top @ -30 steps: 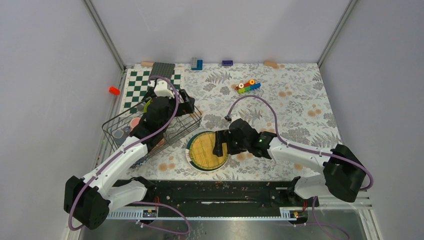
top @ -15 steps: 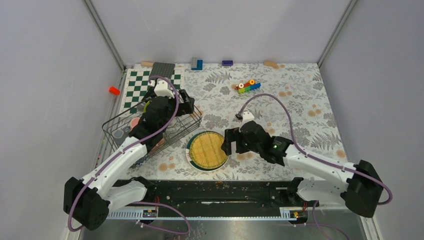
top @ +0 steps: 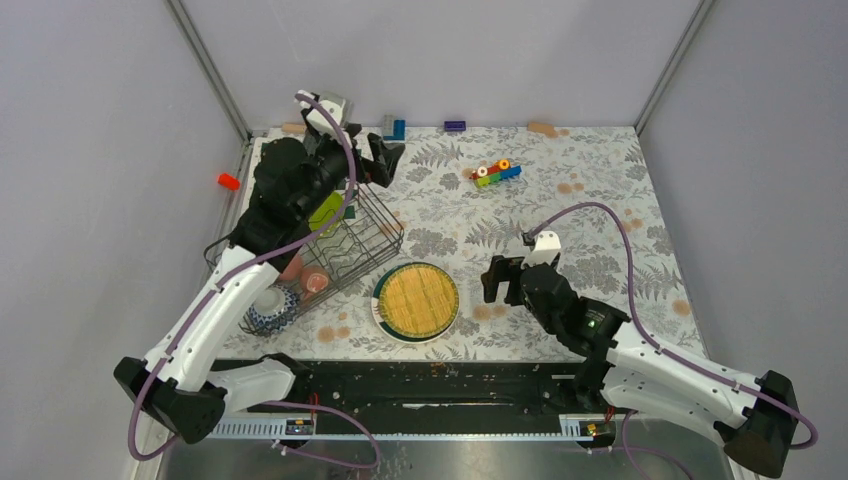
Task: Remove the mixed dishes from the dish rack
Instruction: Pick up the plate from the dish rack.
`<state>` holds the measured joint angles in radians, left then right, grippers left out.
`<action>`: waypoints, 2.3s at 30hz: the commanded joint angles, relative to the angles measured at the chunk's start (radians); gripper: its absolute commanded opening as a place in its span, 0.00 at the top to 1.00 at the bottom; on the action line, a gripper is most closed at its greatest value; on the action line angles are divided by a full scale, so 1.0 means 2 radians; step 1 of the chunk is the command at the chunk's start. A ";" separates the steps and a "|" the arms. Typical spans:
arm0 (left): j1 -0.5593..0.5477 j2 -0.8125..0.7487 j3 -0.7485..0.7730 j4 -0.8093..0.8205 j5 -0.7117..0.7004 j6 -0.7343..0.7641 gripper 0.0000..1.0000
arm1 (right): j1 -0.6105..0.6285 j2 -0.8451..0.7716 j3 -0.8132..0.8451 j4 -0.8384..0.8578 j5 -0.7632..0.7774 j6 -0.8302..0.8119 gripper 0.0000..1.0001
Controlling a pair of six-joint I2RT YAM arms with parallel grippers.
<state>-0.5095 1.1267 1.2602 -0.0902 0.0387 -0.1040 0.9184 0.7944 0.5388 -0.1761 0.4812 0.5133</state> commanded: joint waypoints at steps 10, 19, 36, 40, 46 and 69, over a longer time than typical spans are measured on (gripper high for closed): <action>0.009 0.101 0.111 -0.307 0.073 0.380 0.01 | 0.003 -0.066 -0.021 -0.002 0.084 -0.064 0.00; 0.113 0.149 0.091 -0.386 0.000 0.463 0.01 | 0.003 -0.045 -0.002 -0.031 0.056 -0.093 0.00; 0.223 0.208 0.031 -0.235 -0.075 0.470 0.27 | 0.003 0.030 0.038 -0.040 0.055 -0.112 0.00; 0.223 0.226 0.033 -0.236 -0.059 0.467 0.36 | 0.003 0.032 0.040 -0.040 0.060 -0.118 0.00; 0.224 0.237 0.032 -0.235 -0.034 0.455 0.49 | 0.003 0.035 0.041 -0.040 0.062 -0.118 0.01; 0.207 0.226 0.019 -0.238 -0.015 0.473 1.00 | 0.003 0.017 0.054 -0.073 0.091 -0.116 0.00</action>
<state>-0.0803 1.6131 1.2877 -0.5838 -0.0120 0.8143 0.9184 0.8574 0.6079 -0.3134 0.6140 0.2867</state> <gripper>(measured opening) 0.068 0.993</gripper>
